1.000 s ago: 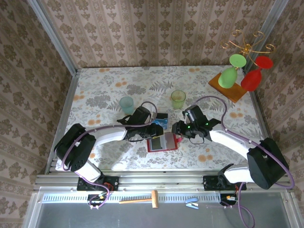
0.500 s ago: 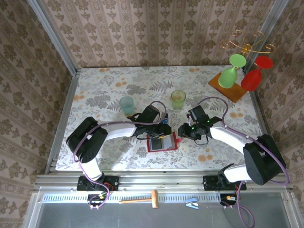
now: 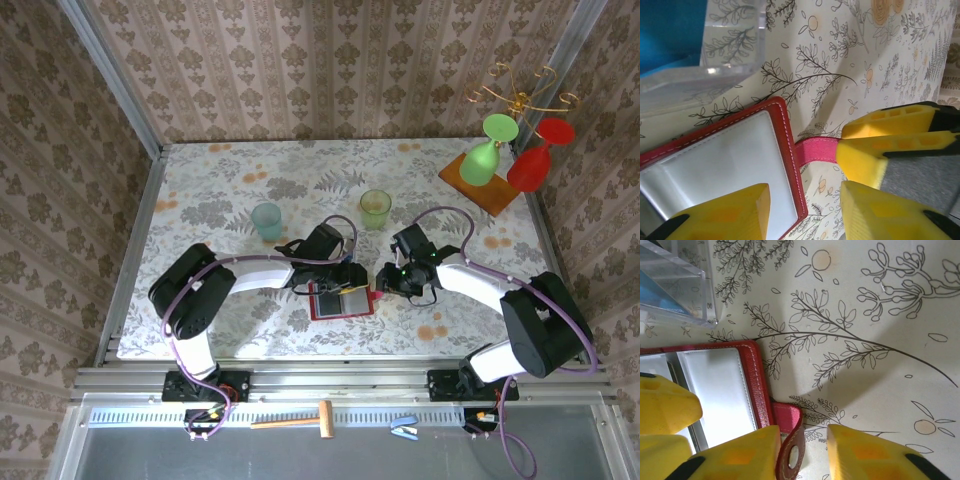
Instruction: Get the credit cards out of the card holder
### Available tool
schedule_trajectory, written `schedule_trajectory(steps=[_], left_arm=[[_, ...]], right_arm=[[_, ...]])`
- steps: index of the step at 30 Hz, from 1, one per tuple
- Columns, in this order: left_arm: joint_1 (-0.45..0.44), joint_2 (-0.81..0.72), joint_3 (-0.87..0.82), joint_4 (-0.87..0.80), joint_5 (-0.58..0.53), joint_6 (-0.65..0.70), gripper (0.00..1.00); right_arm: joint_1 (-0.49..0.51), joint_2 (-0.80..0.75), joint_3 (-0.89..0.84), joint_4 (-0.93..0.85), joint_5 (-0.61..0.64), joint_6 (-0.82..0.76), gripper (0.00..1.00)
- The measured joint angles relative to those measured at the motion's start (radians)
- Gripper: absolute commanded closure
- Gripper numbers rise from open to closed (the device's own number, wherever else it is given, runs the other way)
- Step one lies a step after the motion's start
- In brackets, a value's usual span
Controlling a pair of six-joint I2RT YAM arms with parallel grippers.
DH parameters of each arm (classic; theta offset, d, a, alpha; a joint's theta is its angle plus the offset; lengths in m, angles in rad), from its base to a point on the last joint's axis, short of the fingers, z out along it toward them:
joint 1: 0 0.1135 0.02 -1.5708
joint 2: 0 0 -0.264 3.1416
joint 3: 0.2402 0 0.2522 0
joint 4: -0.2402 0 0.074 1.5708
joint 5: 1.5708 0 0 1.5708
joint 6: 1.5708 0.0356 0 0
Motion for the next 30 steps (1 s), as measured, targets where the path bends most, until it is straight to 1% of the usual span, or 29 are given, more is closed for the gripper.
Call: schedule_trajectory(steps=[2, 4, 8, 15, 30], left_arm=[[0.004, -0.016, -0.006, 0.0, 0.0, 0.0, 0.58], [0.01, -0.035, -0.015, 0.001, -0.002, 0.0, 0.58], [0.034, -0.089, -0.051, 0.003, -0.009, 0.0, 0.58], [0.073, -0.165, -0.116, 0.004, -0.023, 0.0, 0.58], [0.114, -0.202, -0.202, 0.003, -0.026, 0.004, 0.58]], right_arm=[[0.0, 0.0, -0.006, 0.006, -0.006, 0.001, 0.82], [0.0, 0.0, -0.012, 0.014, -0.012, 0.004, 0.86], [0.0, 0.0, -0.026, 0.03, -0.023, 0.01, 0.9], [0.001, 0.0, -0.042, 0.048, -0.043, 0.031, 0.91], [0.013, -0.028, -0.053, 0.063, -0.043, 0.058, 0.91]])
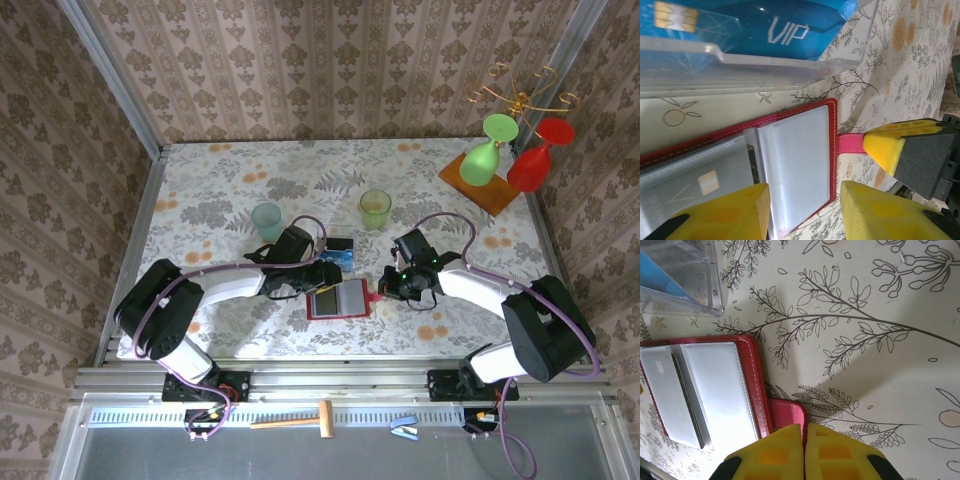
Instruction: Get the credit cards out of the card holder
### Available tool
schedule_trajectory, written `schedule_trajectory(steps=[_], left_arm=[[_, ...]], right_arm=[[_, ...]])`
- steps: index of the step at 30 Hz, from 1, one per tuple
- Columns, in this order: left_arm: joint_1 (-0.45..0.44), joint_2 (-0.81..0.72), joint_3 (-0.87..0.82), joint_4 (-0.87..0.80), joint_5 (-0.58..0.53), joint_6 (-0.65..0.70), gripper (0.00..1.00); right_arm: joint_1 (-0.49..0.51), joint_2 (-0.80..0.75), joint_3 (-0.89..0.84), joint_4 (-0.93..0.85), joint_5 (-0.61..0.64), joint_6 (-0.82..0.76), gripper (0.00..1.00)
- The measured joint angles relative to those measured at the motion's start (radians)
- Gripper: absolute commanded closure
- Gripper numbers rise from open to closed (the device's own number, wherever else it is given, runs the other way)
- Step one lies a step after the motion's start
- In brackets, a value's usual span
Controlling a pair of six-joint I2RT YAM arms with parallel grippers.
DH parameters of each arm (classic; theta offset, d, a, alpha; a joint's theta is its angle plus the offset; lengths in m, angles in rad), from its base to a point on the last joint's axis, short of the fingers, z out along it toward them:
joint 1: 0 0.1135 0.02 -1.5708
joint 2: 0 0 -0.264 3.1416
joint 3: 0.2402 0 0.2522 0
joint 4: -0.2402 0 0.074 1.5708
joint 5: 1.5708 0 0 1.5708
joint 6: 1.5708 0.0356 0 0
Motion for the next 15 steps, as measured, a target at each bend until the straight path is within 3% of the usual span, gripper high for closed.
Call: schedule_trajectory(steps=[15], left_arm=[[0.042, -0.035, -0.052, 0.001, 0.0, 0.009, 0.58]], right_arm=[[0.013, -0.039, -0.006, -0.028, 0.0, 0.006, 0.89]])
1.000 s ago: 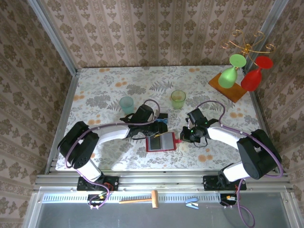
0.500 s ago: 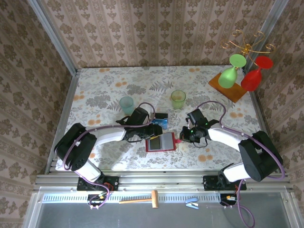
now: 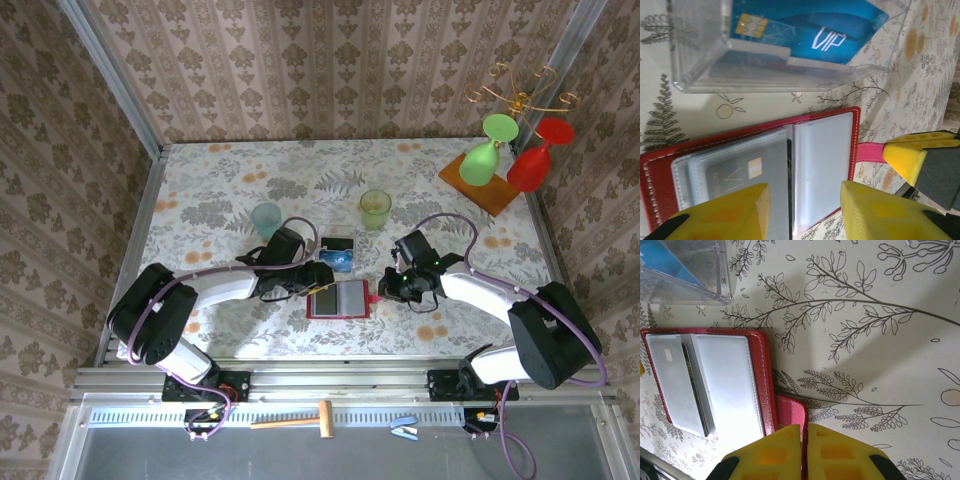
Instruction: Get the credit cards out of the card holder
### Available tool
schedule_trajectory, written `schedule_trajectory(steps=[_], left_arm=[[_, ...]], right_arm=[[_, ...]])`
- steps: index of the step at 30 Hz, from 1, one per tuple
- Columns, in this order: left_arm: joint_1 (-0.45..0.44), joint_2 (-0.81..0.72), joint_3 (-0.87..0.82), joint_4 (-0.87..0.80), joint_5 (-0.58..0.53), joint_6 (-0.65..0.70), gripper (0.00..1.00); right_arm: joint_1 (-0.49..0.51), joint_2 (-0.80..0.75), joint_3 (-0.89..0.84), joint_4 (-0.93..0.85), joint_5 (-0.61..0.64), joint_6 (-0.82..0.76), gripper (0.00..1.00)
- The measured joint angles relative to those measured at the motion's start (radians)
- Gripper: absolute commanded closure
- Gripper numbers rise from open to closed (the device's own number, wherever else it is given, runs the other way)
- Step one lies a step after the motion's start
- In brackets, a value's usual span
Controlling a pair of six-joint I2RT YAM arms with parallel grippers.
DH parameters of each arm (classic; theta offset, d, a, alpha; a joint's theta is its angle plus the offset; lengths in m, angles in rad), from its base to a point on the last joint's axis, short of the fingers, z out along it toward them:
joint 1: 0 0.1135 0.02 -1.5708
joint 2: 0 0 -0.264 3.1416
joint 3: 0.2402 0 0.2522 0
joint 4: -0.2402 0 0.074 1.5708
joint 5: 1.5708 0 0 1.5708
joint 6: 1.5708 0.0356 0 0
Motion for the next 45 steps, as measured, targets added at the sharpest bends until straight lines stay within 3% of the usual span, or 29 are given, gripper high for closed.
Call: schedule_trajectory(steps=[3, 12, 23, 33, 45], left_arm=[[0.001, 0.0, -0.01, 0.004, 0.0, 0.003, 0.58], [0.011, 0.0, -0.018, 0.021, 0.006, 0.012, 0.58], [0.021, -0.005, -0.055, 0.023, 0.007, 0.018, 0.59], [0.021, -0.021, -0.101, 0.064, 0.007, 0.017, 0.59], [0.021, -0.058, -0.109, 0.044, 0.002, 0.017, 0.59]], right_arm=[[0.004, 0.0, 0.0, -0.002, 0.0, 0.001, 0.88], [0.011, -0.041, 0.005, -0.065, 0.039, 0.021, 0.7], [0.068, -0.103, 0.112, -0.102, 0.058, 0.05, 0.68], [0.191, 0.083, 0.195, -0.026, 0.04, 0.088, 0.68], [0.223, 0.204, 0.187, 0.14, -0.043, 0.17, 0.69]])
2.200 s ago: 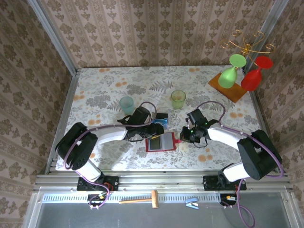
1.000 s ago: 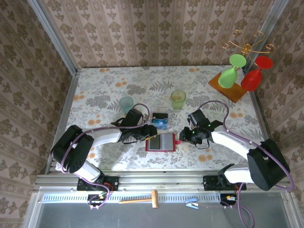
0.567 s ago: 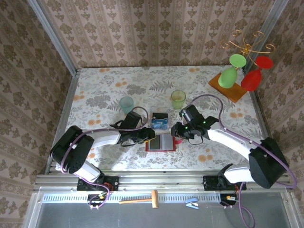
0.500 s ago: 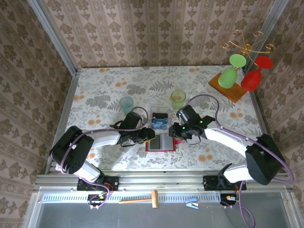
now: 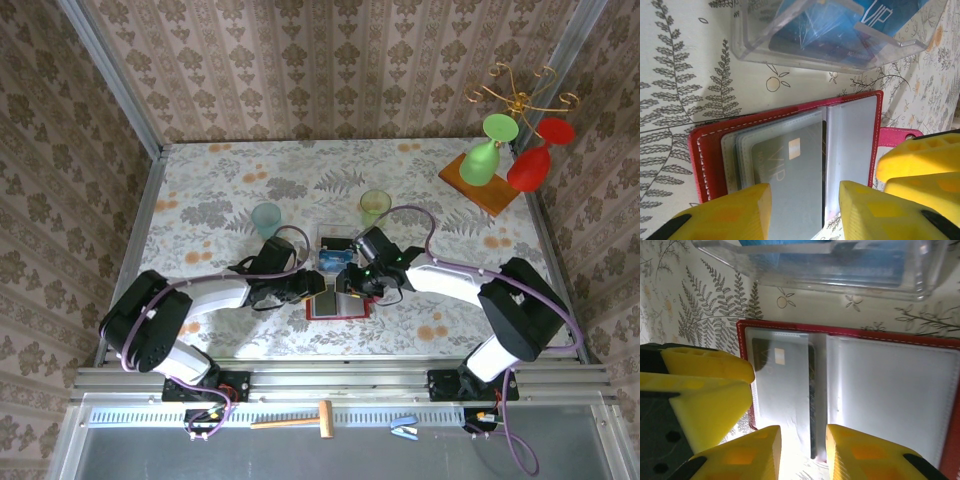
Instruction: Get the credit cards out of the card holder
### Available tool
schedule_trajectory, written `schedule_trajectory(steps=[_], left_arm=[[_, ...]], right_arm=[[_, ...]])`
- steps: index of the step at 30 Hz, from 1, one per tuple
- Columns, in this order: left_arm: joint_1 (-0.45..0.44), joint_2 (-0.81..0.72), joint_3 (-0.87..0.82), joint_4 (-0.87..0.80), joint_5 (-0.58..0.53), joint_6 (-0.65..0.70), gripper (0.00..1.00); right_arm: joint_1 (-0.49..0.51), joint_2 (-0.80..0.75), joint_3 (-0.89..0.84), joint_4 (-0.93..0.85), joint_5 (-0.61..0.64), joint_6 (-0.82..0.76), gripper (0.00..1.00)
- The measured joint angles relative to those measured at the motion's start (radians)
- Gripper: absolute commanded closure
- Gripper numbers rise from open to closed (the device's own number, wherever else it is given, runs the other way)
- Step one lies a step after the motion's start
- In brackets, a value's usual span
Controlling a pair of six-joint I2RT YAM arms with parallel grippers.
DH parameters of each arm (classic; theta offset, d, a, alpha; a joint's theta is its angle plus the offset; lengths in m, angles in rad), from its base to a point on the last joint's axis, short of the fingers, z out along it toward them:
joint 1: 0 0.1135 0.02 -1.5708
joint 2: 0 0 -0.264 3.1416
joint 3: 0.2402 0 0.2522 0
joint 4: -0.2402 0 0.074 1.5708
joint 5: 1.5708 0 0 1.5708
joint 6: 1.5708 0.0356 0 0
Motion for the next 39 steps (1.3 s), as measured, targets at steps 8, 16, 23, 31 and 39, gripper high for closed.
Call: schedule_trajectory(steps=[8, 16, 23, 31, 39], left_arm=[[0.0, -0.021, 0.0, -0.042, -0.008, 0.002, 0.59], [0.005, -0.02, 0.0, -0.062, -0.019, 0.009, 0.59], [0.005, 0.001, 0.0, -0.068, -0.023, 0.025, 0.59], [0.006, 0.002, 0.0, -0.068, -0.023, 0.027, 0.59], [0.012, 0.007, 0.0, -0.066, -0.018, 0.031, 0.59]], right_arm=[[0.013, 0.038, -0.009, 0.079, -0.034, 0.04, 0.69], [0.021, 0.074, -0.009, 0.11, -0.045, 0.056, 0.69], [0.024, 0.088, -0.009, 0.132, -0.061, 0.063, 0.68], [0.028, 0.111, -0.009, 0.132, -0.063, 0.064, 0.67], [0.029, 0.112, -0.008, 0.116, -0.058, 0.059, 0.65]])
